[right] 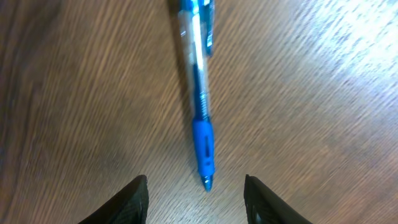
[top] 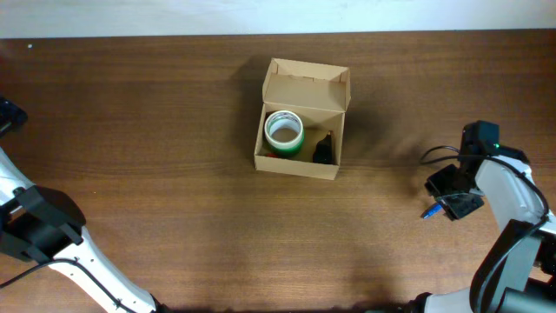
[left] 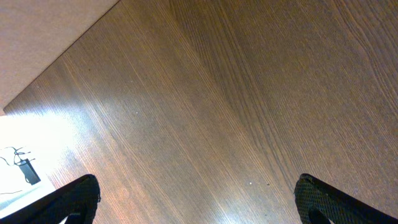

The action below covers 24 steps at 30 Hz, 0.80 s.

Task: Pack container
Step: 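Lower the right gripper onto the blue pen and grasp it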

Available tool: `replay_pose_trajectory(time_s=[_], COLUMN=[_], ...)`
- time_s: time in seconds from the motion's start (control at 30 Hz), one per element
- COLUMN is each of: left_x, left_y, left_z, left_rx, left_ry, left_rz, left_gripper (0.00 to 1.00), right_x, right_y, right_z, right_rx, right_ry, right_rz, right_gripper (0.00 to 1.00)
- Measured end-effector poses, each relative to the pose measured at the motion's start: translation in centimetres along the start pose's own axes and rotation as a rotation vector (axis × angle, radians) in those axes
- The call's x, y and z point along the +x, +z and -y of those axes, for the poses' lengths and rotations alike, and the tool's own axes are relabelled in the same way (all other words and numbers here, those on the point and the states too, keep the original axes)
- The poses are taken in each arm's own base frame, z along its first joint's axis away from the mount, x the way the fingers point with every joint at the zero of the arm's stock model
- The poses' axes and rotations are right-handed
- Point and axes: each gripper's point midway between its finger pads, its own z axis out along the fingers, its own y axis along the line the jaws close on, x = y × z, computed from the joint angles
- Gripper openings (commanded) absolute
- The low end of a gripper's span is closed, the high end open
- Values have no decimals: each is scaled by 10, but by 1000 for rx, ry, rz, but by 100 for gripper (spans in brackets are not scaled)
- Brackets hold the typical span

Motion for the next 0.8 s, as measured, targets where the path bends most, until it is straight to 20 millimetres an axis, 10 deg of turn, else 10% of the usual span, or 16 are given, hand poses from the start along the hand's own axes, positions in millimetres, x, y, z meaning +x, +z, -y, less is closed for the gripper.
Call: replay_pose_trajectory(time_s=[0.8], left_x=[0], left_y=[0], left_z=[0], left_rx=[0], left_ry=[0], left_rz=[0], left_gripper=[100], right_x=[-34], right_y=[39], right_z=[7], right_rx=[49], right_ry=[22], right_rz=[32], right_gripper=[48])
